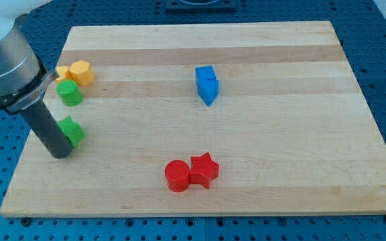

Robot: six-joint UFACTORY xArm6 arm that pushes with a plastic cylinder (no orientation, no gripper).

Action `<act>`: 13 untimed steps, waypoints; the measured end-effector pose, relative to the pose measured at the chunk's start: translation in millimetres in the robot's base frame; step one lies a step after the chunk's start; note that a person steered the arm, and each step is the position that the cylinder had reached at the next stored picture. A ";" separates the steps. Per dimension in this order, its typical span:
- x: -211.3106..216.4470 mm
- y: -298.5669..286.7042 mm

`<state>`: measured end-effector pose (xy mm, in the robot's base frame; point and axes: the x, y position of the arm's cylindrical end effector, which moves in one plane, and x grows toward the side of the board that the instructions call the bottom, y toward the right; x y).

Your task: Move your arm towards the center

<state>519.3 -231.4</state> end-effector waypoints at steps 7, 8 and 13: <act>-40.2 172.6; -42.0 172.6; -43.3 167.3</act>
<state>476.0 -64.1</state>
